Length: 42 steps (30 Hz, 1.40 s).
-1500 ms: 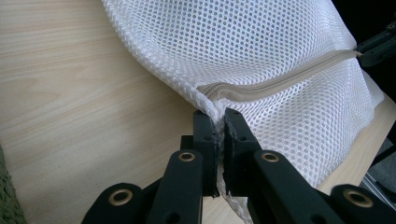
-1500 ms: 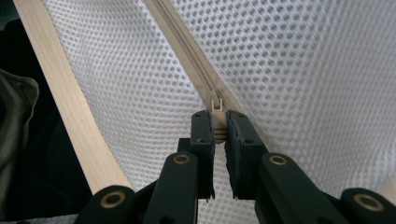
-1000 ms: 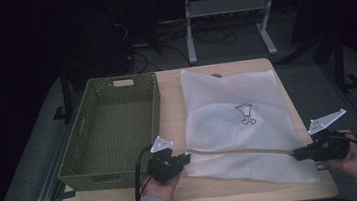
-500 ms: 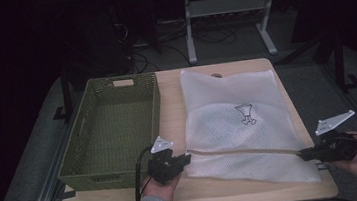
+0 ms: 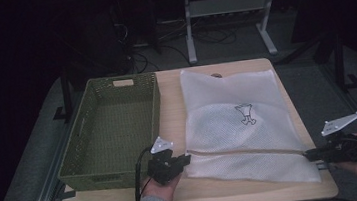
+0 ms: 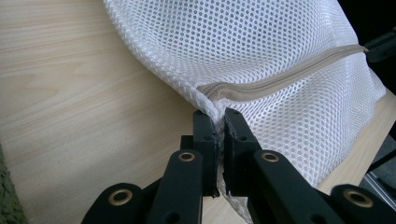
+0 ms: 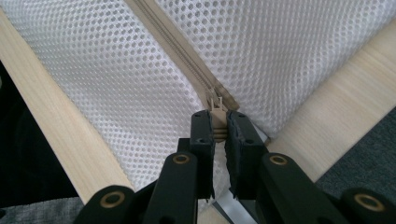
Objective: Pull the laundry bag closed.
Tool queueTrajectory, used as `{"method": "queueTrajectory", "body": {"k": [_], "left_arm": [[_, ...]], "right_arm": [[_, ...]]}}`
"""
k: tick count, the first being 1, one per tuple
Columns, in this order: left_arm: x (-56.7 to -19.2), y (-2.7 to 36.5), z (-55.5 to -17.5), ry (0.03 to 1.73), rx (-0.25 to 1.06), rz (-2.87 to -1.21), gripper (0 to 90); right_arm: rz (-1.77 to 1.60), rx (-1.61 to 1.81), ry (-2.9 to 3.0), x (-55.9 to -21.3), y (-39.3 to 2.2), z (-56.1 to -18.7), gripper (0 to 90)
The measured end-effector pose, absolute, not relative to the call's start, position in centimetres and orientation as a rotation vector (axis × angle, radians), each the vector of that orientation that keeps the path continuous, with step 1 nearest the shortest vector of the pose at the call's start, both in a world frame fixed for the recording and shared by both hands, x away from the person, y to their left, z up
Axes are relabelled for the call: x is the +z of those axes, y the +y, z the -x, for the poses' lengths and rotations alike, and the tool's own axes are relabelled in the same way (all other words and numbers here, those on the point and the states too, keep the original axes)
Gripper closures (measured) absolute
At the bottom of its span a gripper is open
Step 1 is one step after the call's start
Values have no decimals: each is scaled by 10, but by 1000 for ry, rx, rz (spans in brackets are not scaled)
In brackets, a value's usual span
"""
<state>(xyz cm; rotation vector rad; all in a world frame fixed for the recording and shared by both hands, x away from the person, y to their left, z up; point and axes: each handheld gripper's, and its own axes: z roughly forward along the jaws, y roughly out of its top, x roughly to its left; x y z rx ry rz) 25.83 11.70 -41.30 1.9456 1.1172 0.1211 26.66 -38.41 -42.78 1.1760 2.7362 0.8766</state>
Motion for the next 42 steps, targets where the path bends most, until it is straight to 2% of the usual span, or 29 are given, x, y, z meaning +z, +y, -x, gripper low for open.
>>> {"method": "queueTrajectory", "body": {"k": [18, 20, 24, 32, 42], "left_arm": [[-413, 117, -256, 1114, 104, -1939, 837], [-412, 116, -255, 1111, 112, -1940, 823], [-410, 115, -252, 1099, 120, -1945, 767], [-402, 118, -247, 1087, 160, -1936, 694], [-396, 114, -247, 1050, 161, -1926, 676]], "right_arm": [[-1217, 876, 2699, -427, -394, -262, 797], [-1221, 870, 2686, -425, -393, -261, 735], [-1227, 908, 2676, -420, -391, -260, 684], [-1186, 960, 2665, -411, -378, -261, 642], [-1144, 987, 2665, -402, -363, -264, 597]]}}
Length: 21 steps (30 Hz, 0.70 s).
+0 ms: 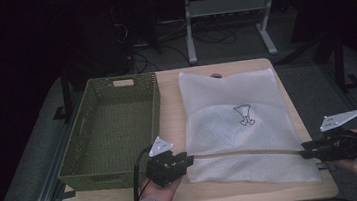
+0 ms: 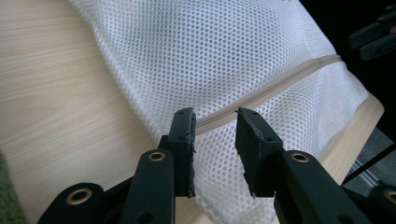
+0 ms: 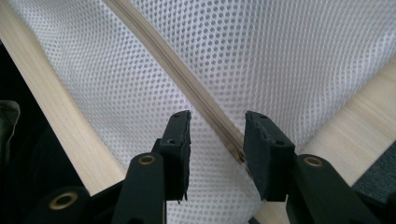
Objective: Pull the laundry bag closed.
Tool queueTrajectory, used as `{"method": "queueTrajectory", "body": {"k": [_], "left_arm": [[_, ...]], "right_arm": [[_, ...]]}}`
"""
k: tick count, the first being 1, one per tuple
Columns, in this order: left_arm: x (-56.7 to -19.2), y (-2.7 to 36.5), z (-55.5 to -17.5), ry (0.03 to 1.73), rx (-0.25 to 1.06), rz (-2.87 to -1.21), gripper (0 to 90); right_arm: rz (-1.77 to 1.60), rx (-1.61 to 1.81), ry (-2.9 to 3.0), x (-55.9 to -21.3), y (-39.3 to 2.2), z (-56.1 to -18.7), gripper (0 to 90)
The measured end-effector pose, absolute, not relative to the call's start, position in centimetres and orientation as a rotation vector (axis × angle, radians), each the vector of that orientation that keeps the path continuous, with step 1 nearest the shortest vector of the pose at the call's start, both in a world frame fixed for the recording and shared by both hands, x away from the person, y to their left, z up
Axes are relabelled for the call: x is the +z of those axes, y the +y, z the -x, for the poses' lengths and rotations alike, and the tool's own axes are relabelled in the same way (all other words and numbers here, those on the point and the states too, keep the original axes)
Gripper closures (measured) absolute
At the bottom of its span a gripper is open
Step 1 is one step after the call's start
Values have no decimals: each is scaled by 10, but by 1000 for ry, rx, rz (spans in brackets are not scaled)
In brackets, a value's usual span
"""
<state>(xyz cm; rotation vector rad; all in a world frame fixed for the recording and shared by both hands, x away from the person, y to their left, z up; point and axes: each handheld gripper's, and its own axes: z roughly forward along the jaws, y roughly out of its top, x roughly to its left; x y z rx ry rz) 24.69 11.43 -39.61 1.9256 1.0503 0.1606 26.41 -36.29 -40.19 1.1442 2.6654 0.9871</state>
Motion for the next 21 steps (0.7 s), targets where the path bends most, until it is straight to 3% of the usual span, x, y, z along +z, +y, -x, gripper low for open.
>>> {"method": "queueTrajectory", "body": {"k": [21], "left_arm": [[-396, 111, -244, 1011, 141, -1919, 643]], "right_arm": [[-1017, 1038, 2669, -375, -322, -273, 510]]}}
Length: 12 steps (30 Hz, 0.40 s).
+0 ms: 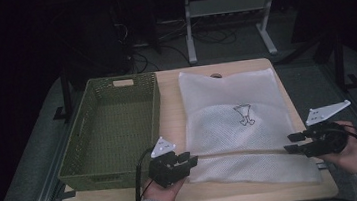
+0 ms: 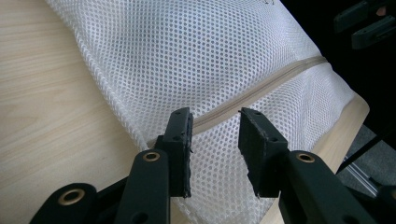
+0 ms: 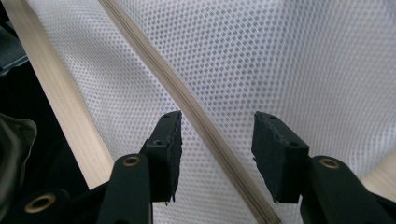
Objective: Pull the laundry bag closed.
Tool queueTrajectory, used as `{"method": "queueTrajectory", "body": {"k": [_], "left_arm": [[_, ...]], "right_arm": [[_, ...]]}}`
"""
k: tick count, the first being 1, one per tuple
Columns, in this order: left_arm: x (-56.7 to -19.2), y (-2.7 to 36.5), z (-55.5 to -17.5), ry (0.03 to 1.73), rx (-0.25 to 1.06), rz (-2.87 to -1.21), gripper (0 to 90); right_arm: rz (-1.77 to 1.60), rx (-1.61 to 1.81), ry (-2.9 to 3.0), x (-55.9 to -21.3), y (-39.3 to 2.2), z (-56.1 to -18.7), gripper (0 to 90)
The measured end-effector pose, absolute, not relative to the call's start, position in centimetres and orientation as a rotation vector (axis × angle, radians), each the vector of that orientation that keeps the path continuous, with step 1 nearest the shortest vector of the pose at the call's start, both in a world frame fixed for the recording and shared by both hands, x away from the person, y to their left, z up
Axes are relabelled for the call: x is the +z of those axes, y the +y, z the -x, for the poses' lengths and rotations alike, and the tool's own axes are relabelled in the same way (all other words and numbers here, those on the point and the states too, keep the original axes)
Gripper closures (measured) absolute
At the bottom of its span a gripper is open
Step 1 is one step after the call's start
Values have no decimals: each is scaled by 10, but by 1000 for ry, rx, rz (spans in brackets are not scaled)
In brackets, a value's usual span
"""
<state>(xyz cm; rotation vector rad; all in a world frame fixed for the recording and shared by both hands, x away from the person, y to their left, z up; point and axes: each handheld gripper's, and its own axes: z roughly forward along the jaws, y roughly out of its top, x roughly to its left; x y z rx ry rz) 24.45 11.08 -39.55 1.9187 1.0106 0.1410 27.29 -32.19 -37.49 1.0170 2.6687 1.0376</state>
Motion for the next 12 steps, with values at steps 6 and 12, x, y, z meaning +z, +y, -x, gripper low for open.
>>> {"method": "queueTrajectory", "body": {"k": [6, 12], "left_arm": [[-396, 111, -242, 995, 138, -1917, 632], [-401, 112, -239, 984, 133, -1916, 613]], "right_arm": [[-986, 1044, 2676, -372, -309, -275, 484], [-960, 1040, 2693, -375, -295, -277, 440]]}}
